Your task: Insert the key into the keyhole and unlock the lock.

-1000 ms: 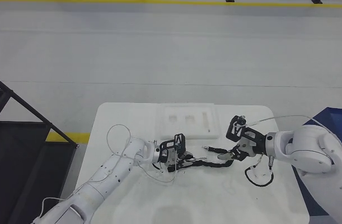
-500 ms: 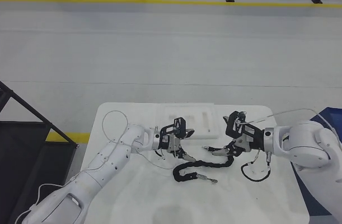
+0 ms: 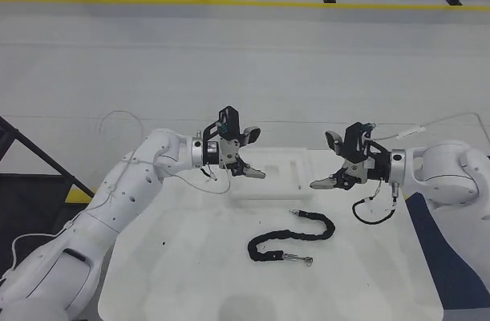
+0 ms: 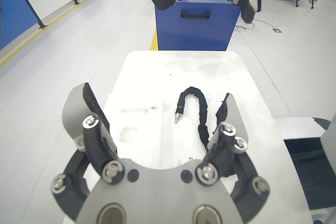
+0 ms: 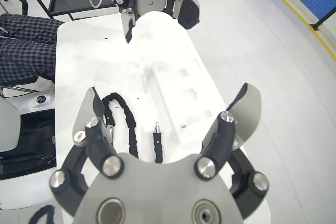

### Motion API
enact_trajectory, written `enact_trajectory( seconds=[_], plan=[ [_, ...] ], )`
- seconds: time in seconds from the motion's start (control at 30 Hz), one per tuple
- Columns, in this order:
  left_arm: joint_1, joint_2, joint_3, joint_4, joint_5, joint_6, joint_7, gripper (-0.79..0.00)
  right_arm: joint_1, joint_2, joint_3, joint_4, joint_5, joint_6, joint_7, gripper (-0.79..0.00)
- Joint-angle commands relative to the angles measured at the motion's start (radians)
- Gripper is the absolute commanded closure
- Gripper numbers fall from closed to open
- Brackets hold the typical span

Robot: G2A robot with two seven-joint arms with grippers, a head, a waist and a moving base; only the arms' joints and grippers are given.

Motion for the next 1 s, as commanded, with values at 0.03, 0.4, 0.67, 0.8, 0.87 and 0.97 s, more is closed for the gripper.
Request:
enact_trajectory(
  seconds=[0.03,0.4,0.67,0.8,0.87,0.97],
  plan=[
    [-0.056,0.032,0.013,-0.014,-0.114,0.0,-0.09,-0.785,0.053,-0.002,-0.006,0.022,0.035,-0.017,0.023,-0.785],
    [-0.24,0.102,0.059,-0.005,-0.521,0.0,-0.45,-0.785,0.184,0.001,-0.027,0.144,0.179,-0.079,0.121,-0.785],
    [-0.286,0.104,0.08,0.027,-0.576,0.0,-0.53,-0.785,0.207,-0.001,-0.048,0.163,0.201,-0.084,0.142,-0.784],
    [-0.285,0.104,0.08,0.026,-0.575,0.0,-0.528,-0.785,0.207,-0.001,-0.047,0.163,0.2,-0.084,0.142,-0.784],
    [-0.285,0.104,0.08,0.026,-0.575,0.0,-0.528,-0.785,0.207,-0.001,-0.047,0.163,0.2,-0.084,0.142,-0.784],
    [-0.285,0.104,0.08,0.026,-0.575,0.0,-0.528,-0.785,0.207,-0.001,-0.047,0.163,0.2,-0.084,0.142,-0.784]
  ],
)
